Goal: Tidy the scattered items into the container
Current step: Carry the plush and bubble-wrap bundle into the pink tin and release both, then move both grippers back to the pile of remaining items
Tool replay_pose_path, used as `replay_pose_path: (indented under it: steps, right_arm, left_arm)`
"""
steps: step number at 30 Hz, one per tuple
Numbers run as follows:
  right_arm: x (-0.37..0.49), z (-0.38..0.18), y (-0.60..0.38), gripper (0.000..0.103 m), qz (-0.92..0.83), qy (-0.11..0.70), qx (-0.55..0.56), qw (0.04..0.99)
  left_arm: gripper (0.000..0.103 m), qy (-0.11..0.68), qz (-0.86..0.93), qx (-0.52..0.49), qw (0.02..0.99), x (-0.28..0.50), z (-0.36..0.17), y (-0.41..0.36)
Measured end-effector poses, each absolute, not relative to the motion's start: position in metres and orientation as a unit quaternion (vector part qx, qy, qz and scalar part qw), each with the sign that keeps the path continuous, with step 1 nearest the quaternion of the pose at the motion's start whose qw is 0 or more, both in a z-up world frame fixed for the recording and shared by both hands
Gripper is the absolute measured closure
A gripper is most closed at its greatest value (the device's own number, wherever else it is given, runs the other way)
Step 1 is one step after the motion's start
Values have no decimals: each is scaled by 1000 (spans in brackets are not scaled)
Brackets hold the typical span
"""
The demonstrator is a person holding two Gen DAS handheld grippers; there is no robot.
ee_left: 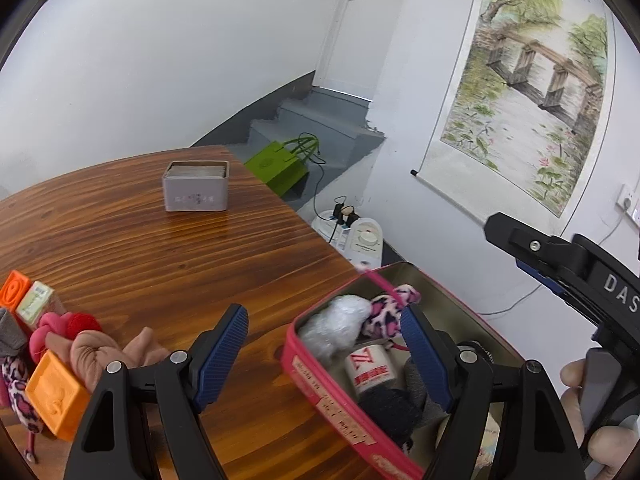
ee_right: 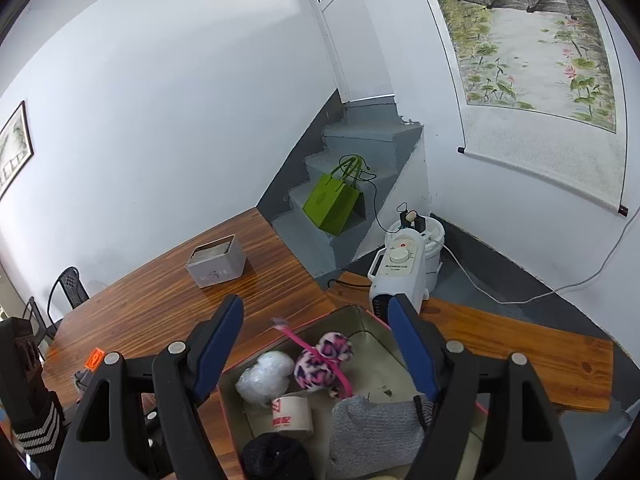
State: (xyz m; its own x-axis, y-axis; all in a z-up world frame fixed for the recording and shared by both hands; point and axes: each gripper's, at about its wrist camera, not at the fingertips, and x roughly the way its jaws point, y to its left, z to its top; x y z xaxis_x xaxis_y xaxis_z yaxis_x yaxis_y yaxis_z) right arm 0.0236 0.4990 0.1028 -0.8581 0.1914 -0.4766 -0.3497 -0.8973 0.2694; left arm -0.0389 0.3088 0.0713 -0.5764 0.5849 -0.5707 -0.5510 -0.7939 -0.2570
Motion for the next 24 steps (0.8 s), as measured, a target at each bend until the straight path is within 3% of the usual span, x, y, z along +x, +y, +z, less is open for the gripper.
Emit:
replay_pose_path:
  steps: [9, 24]
  right_arm:
    - [28, 106, 462, 25, 956, 170, -218, 100]
    - [-5, 69, 344, 25, 949, 143, -280, -25]
  left_arm:
    - [23, -40, 903, -332, 271, -39, 70, 249]
    - [23, -93, 939, -315, 99, -50, 71, 70]
